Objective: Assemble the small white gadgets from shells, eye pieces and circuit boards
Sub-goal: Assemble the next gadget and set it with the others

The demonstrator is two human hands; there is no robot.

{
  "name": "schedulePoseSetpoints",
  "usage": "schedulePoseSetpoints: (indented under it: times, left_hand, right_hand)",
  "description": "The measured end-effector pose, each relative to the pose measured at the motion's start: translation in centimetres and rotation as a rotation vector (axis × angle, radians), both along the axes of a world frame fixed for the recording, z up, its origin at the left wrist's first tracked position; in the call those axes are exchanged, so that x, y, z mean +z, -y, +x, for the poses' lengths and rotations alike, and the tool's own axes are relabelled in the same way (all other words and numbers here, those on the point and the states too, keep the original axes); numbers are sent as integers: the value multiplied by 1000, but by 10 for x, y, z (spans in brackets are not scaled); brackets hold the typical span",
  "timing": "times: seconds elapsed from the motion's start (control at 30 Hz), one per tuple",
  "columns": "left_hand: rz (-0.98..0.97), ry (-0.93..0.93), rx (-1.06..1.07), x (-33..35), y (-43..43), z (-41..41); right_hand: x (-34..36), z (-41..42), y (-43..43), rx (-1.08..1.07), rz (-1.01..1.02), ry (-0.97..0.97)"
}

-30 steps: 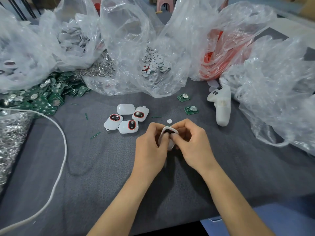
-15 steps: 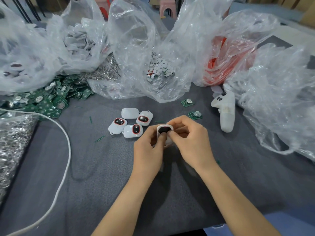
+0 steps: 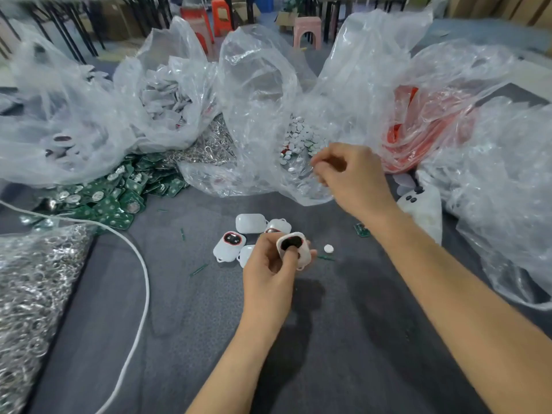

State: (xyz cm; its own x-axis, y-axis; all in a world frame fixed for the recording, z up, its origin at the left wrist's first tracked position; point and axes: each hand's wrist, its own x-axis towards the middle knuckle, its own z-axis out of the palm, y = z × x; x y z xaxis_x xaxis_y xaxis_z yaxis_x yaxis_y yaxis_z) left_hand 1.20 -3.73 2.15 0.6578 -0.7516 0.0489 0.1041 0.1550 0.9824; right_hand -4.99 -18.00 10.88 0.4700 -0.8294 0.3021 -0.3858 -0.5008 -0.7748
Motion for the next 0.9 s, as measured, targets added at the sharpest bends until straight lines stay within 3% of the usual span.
schedulePoseSetpoints:
  times: [0.1,0.2,0.4,0.53,0.73,0.9]
  left_hand:
    - [-18,-91,9,2,1,1]
    - [-4,-61,15,1,1,1]
    - [31,56,45,2,2,-1]
    - [55,119,65,-3,4,-1]
    - [-22,-67,85,-6,5,-2]
    - [-21,-35,116,-5,4,-2]
  right_hand:
    - [-10,48,59,-27,-47,-267]
    - [-37,83,86,50,-64,-460]
    - [-63,106,92,-3,-176,-577]
    - [-69,93,93,-91,-101,-330]
    - [-48,40,53,-125,96,135]
    - [-47,-14,-21,52,545,553]
